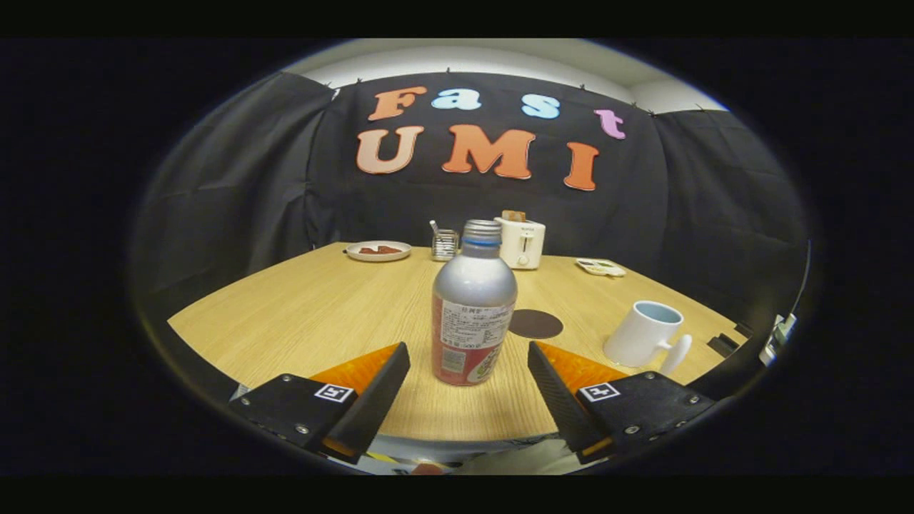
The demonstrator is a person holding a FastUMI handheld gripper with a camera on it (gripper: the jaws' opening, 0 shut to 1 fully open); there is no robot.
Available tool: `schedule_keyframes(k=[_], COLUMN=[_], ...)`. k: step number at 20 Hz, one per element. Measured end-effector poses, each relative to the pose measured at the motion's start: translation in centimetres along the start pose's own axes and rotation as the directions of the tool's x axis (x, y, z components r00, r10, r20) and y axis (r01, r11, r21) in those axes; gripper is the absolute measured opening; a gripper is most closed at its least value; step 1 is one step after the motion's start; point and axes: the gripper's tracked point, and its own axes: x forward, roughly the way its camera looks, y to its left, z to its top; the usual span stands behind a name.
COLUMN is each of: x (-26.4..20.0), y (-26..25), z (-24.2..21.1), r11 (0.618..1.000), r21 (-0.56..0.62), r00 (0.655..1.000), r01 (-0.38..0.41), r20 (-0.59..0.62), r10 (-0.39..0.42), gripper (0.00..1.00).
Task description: Take the bottle from table, then pour the juice into the cup, finally place the bottle on the coaster
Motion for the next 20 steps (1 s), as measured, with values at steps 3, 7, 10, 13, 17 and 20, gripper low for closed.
schedule_keyframes(k=[3, 7, 10, 13, 17, 20], x=[1.5, 3.0, 3.9, 4.9, 5.4, 5.0], y=[-0.1, -0.2, 0.1, 0.7, 0.2, -0.4], z=[-0.5, -0.7, -0.5, -0.7, -1.5, -1.7], r11=[1.0, 0.999, 0.999, 0.998, 0.999, 0.993], r21=[0.022, 0.039, 0.051, 0.053, 0.027, 0.108], r00=[1.0, 0.999, 1.0, 0.999, 0.999, 0.998], r01=[-0.002, 0.0, -0.009, -0.027, 0.019, 0.043], r20=[-0.026, -0.033, -0.025, -0.026, -0.045, -0.051], r10=[0.003, 0.001, 0.011, 0.029, -0.018, -0.038], gripper=[0.99, 0.99, 0.99, 0.99, 0.92, 0.74])
